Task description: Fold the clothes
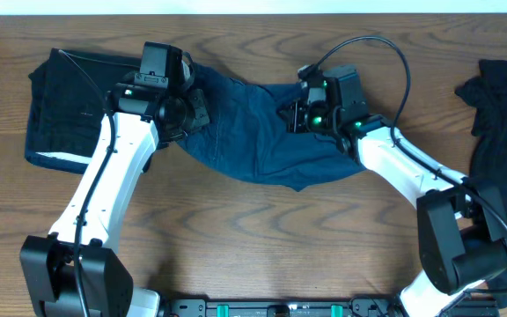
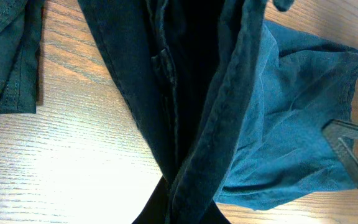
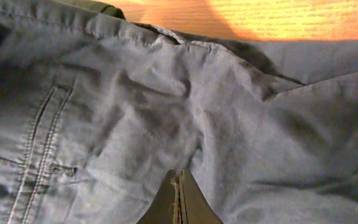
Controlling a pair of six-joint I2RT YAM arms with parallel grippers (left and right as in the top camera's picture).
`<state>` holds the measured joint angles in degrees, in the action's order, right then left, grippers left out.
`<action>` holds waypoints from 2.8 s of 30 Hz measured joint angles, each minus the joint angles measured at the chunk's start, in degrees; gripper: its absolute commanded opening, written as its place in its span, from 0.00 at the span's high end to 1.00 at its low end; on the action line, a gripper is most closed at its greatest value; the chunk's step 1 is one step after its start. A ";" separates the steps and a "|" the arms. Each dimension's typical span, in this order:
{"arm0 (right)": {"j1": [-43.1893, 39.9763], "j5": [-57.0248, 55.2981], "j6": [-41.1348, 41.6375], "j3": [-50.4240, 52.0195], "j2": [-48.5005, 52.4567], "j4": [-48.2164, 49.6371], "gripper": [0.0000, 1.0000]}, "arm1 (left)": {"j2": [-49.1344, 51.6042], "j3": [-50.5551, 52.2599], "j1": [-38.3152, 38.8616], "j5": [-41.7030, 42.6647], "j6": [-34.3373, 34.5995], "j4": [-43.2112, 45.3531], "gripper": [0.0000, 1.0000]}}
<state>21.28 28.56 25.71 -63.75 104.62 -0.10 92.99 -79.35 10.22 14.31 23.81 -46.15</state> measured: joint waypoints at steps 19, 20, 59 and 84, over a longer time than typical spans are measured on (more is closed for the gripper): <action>7.13 -0.17 2.56 0.07 15.54 14.10 0.99 | 0.00 0.00 0.00 0.79 0.02 -0.37 0.94; 6.60 -0.22 2.56 0.07 15.02 14.10 0.99 | 0.00 0.00 0.00 0.79 0.00 -0.39 0.94; 10.86 -16.50 -0.61 -2.32 23.26 37.24 0.99 | 0.00 0.00 0.00 0.79 -0.26 -1.27 0.94; 0.83 -16.98 1.49 -2.86 0.74 -22.62 0.99 | 0.00 -0.07 0.00 0.85 -1.38 -1.18 0.94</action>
<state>22.11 11.57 27.20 -66.61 105.36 -22.72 92.99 -79.42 10.22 15.16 22.44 -47.33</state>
